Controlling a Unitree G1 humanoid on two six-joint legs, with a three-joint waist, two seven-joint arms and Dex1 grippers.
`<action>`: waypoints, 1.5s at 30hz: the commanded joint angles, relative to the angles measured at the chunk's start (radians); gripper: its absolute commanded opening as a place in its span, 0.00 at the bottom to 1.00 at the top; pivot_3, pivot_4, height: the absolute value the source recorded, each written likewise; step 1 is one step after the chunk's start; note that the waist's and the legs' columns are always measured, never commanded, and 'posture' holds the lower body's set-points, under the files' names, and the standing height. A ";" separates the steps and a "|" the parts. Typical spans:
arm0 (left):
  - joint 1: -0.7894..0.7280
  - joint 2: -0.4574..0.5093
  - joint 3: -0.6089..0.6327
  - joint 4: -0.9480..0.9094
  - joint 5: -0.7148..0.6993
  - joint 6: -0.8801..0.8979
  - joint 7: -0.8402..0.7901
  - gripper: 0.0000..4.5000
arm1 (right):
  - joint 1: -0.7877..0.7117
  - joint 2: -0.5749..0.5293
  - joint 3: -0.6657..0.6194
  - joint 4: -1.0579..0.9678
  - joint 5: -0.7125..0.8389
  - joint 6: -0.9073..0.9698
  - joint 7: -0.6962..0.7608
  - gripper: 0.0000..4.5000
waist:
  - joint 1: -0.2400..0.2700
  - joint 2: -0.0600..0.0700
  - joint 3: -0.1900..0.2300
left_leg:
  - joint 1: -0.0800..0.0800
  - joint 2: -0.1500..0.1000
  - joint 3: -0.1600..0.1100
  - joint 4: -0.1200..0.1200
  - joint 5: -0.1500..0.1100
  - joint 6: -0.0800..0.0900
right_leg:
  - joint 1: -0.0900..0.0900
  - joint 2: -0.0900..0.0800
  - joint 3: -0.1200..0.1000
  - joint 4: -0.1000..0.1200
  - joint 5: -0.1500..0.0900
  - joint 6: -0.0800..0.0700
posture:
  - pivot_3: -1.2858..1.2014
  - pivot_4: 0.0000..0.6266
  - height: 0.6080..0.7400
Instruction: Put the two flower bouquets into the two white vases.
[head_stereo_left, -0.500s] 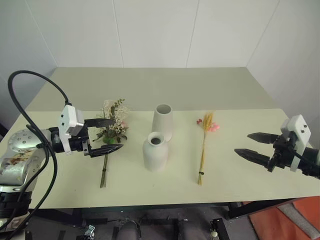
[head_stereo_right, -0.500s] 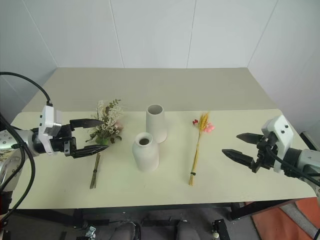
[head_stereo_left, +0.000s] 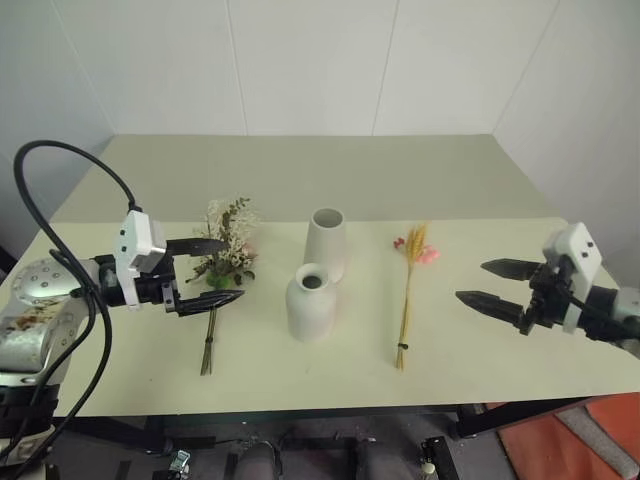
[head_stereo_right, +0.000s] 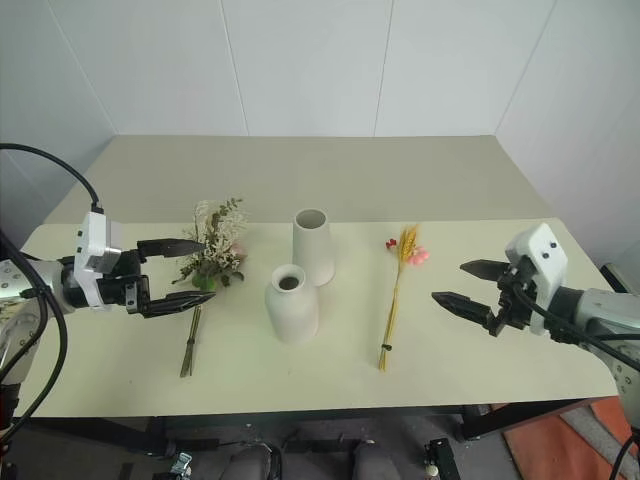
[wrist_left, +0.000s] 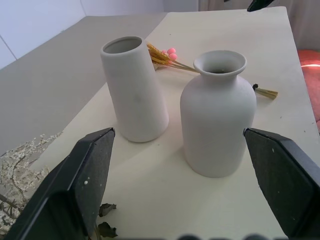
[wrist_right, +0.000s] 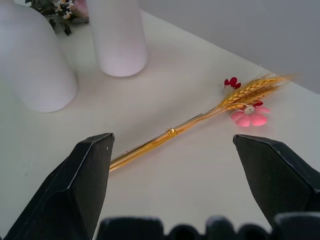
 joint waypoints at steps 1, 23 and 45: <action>-0.070 -0.005 0.003 0.009 -0.021 -0.006 -0.009 0.99 | -0.201 0.013 0.115 0.007 0.031 0.267 -0.129 1.00 | -0.004 0.000 0.000 | 0.000 0.000 0.000 0.000 0.000 0.000 | 0.000 0.000 0.000 0.000 0.000 0.000 | 0.52 0.24 1.00; -0.141 -0.026 -0.004 0.028 -0.042 -0.011 -0.049 1.00 | -0.688 0.375 0.556 0.557 -0.301 0.616 -0.381 0.56 | -0.009 0.000 0.000 | -0.014 0.001 -0.002 0.001 0.000 0.001 | -0.013 0.002 0.000 0.002 0.007 0.006 | 0.52 0.24 1.00; -0.186 -0.014 -0.013 0.086 -0.032 0.004 -0.064 1.00 | -0.843 0.699 0.051 0.277 -0.258 -0.017 -0.575 0.01 | -0.021 0.001 0.000 | -0.016 0.004 -0.003 0.001 0.001 0.001 | -0.016 0.006 0.000 0.003 0.009 0.001 | 0.52 0.24 1.00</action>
